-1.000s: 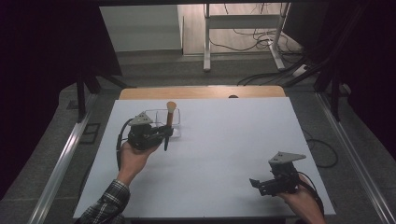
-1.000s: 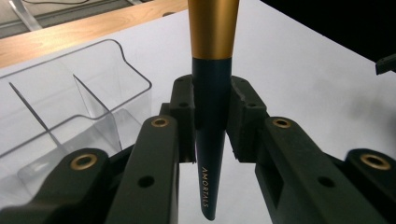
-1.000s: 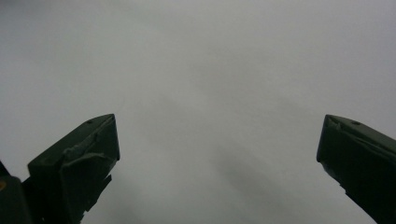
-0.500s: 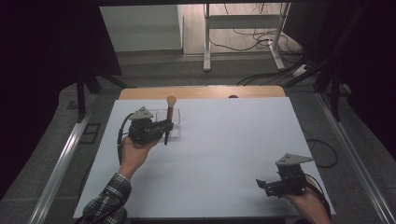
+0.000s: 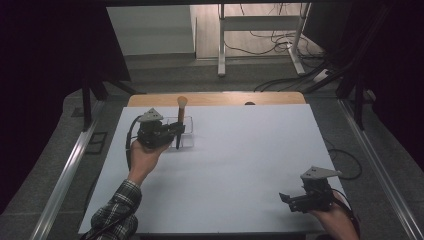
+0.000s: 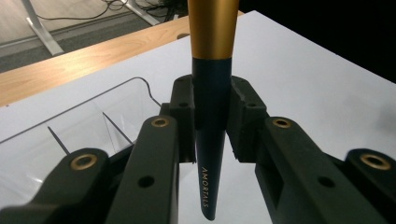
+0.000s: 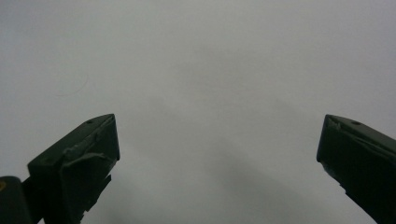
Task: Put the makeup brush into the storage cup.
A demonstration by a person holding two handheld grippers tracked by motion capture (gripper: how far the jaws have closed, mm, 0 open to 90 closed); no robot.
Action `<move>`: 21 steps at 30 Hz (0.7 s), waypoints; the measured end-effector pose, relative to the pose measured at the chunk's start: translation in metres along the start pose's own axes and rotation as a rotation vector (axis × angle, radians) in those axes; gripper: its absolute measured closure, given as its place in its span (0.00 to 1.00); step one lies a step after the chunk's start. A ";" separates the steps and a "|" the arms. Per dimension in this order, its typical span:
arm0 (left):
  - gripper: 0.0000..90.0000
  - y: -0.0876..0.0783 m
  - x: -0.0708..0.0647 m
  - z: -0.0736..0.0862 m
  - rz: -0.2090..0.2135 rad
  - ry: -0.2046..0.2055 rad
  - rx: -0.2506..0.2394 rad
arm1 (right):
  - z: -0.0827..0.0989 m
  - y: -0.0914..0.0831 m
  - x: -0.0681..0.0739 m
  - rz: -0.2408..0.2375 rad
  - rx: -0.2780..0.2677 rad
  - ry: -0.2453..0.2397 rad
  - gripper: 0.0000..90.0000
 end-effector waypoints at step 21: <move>0.83 0.004 0.015 -0.019 -0.029 -0.003 -0.022 | 0.009 -0.005 -0.009 0.006 0.009 0.029 0.00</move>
Point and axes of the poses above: each handheld gripper's, and its own axes: y roughly forward along the jaws, z roughly out of its underside, x roughly to its left, the point moved 2 cm from there along y, roughly forward along the jaws, and after that the axes turned 13 degrees about z, right-handed, at the moved point
